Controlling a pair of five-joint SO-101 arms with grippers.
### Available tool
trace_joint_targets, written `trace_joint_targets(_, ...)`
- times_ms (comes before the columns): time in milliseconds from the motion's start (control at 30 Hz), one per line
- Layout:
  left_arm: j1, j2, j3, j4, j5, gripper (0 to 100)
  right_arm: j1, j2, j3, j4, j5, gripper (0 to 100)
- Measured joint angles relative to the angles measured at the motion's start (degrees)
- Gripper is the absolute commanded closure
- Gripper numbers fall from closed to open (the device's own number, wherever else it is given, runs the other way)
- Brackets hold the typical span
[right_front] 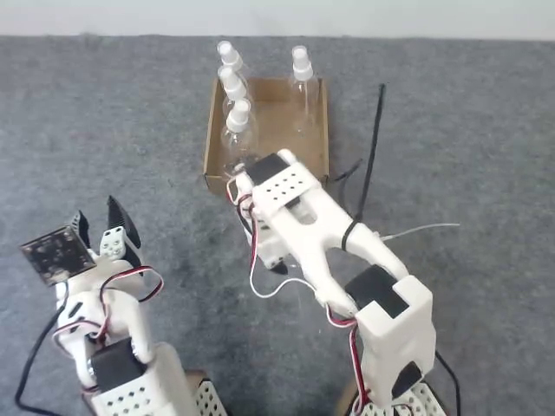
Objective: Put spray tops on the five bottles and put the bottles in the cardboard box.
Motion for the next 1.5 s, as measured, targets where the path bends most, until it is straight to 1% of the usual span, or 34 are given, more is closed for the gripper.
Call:
trace_joint_targets(67,0.00,0.00,0.00,0.00,0.00,84,-0.18,0.00,1.85,-1.49,0.00,82.3)
trace_joint_targets(133,0.00,0.00,0.00,0.00,0.00,84,-0.18,0.00,3.08,-3.25,0.00,83.7)
trace_joint_targets(333,0.00,0.00,0.00,0.00,0.00,84,-0.18,0.00,4.31,-4.66,0.00,76.6)
trace_joint_targets(533,0.00,0.00,0.00,0.00,0.00,84,-0.26,0.00,4.31,-4.48,0.00,77.9)
trace_joint_targets(667,0.00,0.00,0.00,0.00,0.00,84,-2.37,0.00,4.31,-2.55,2.81,77.8)
trace_joint_targets(767,0.00,0.00,0.00,0.00,0.00,84,-2.99,-0.09,3.69,0.18,2.99,74.6)
trace_joint_targets(867,0.00,0.00,0.00,0.00,0.00,84,-2.90,-2.55,3.08,1.93,1.58,71.6)
trace_joint_targets(1067,0.00,0.00,0.00,0.00,0.00,84,-2.90,-7.38,3.08,5.27,-3.16,71.6)
trace_joint_targets(1233,0.00,0.00,0.00,0.00,0.00,84,-2.99,-9.67,3.08,7.30,-5.27,71.6)
trace_joint_targets(1333,0.00,0.00,0.00,0.00,0.00,84,-2.99,-12.40,3.60,7.30,-5.89,71.6)
trace_joint_targets(1500,0.00,0.00,0.00,0.00,0.00,84,-4.04,-20.48,9.58,3.60,-5.89,71.6)
